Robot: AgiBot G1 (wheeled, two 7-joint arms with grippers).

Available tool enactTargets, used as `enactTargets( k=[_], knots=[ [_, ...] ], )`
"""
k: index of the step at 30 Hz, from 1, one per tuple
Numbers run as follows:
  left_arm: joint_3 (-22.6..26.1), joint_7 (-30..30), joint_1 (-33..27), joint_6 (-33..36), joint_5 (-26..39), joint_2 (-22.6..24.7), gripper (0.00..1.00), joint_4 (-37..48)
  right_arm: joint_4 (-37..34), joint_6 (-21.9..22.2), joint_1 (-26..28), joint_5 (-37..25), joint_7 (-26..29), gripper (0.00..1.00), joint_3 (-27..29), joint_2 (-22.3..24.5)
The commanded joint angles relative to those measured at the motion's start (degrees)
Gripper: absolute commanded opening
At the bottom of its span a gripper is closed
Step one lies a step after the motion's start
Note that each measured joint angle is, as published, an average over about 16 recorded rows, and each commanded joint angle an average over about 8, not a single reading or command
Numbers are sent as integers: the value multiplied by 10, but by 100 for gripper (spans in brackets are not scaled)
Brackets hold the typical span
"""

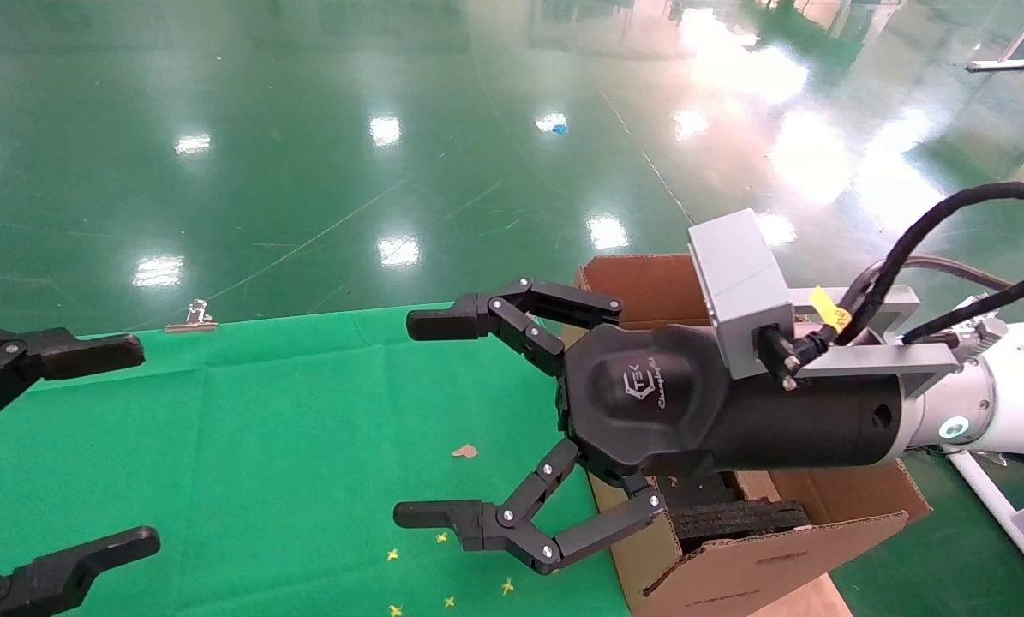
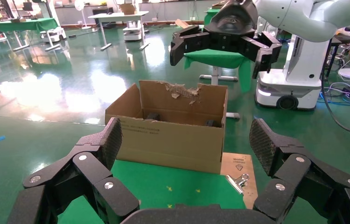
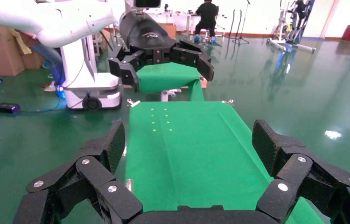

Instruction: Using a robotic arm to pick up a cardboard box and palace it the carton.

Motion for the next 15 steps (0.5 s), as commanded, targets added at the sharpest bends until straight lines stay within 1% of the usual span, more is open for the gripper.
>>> enactTargets(
  k=[1,15],
  knots=[
    [0,0,0,0,0,0,100,0,-2,0,3,-1,1,100,-2,0],
    [0,0,0,0,0,0,100,0,-11,3,15,-8,5,100,-14,-2]
  ],
)
